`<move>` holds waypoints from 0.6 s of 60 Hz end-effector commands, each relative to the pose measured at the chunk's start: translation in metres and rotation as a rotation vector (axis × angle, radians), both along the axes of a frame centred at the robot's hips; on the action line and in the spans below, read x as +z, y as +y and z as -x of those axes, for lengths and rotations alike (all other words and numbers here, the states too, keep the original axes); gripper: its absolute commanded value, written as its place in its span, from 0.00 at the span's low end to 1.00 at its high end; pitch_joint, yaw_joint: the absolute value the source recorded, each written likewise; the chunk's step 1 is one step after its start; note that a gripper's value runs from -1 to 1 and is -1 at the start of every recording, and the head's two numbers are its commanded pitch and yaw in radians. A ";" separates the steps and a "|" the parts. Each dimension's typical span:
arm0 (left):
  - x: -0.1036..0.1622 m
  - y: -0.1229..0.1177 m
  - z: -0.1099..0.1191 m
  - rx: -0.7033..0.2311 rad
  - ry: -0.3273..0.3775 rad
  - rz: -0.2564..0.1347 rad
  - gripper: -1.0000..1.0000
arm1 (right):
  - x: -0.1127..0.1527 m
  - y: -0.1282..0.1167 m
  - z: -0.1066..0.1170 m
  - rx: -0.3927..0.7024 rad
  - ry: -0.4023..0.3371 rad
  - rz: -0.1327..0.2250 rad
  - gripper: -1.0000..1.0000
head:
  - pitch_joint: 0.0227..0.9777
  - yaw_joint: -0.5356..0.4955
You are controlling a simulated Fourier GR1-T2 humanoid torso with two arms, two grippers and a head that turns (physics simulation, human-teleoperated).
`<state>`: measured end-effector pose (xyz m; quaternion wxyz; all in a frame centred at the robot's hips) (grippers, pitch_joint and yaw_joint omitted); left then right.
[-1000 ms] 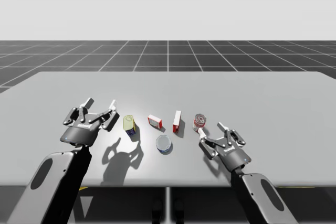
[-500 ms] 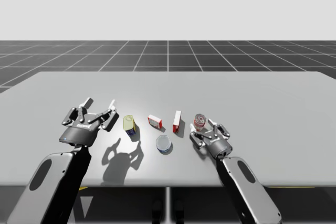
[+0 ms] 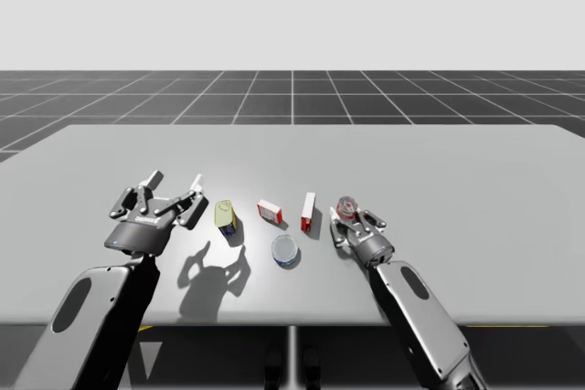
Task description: Lift the red soup can off the table.
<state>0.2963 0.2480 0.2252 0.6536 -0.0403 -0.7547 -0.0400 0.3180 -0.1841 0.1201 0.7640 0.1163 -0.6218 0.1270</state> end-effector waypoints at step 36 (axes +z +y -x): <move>-0.004 -0.003 0.000 -0.008 0.012 -0.011 0.00 | 0.020 -0.007 0.007 -0.051 -0.071 -0.014 1.00 | 0.42 0.28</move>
